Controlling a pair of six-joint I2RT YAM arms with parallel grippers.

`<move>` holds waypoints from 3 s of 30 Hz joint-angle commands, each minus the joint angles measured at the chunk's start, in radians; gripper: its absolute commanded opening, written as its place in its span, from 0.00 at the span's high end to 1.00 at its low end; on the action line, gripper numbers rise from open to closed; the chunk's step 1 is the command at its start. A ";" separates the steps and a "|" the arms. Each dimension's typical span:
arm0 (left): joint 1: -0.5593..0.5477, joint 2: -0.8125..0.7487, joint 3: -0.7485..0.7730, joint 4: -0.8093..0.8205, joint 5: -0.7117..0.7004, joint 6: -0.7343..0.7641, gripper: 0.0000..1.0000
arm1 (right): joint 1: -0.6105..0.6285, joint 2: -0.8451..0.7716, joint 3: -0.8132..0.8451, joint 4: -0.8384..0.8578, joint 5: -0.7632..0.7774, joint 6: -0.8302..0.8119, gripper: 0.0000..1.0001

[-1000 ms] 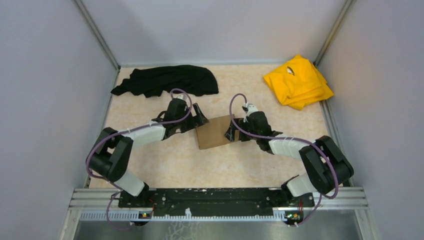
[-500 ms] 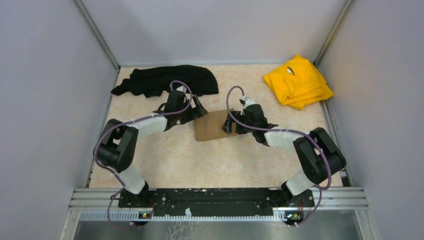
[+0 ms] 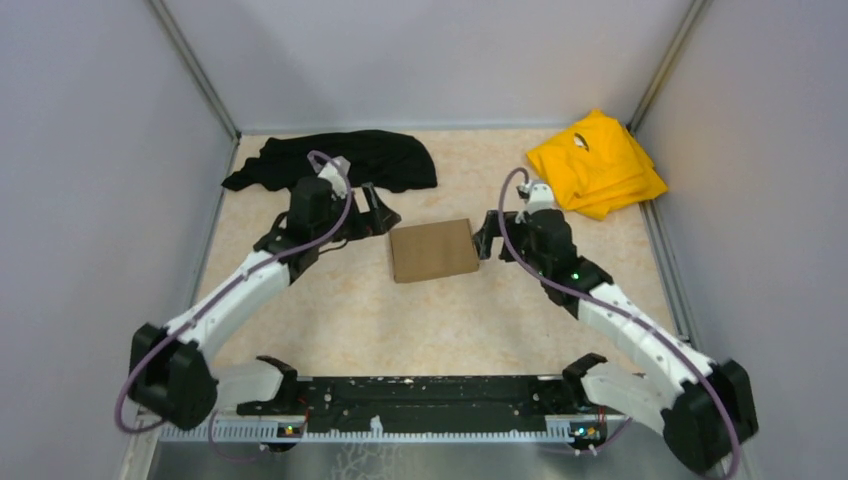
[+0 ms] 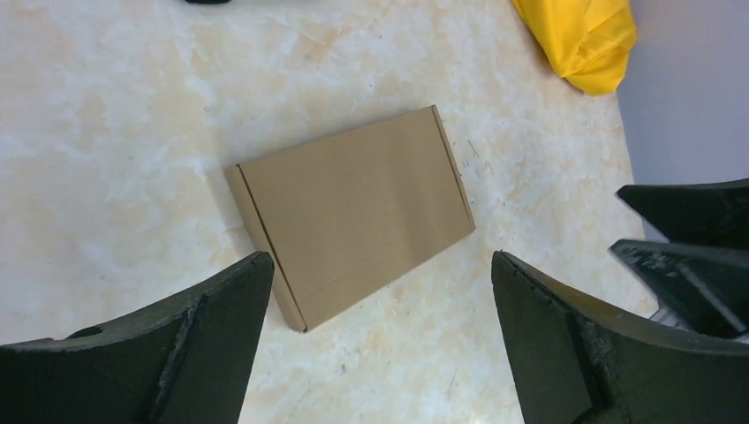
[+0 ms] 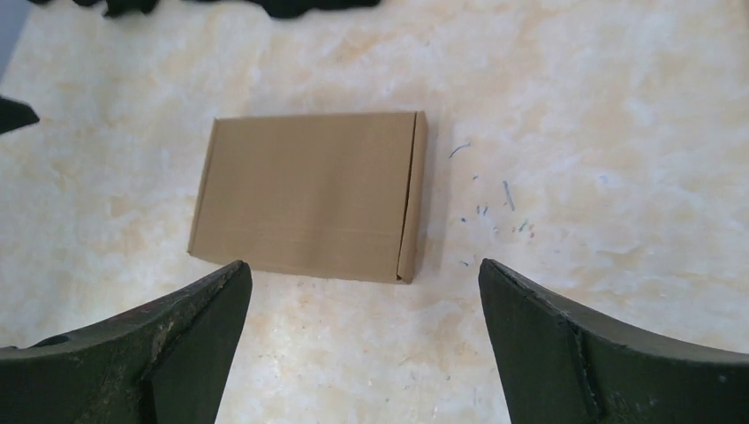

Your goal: Fold the paper box

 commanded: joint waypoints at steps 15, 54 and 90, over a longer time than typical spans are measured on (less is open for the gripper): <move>0.006 -0.674 -0.452 0.029 -0.447 0.161 0.01 | 0.000 -0.451 -0.113 -0.187 0.292 0.024 0.01; 0.365 0.226 -0.593 1.172 -0.163 0.664 0.01 | -0.350 0.367 -0.589 1.474 0.429 -0.409 0.01; 0.398 0.296 -0.642 1.325 -0.125 0.639 0.01 | -0.327 0.447 -0.609 1.610 0.405 -0.462 0.01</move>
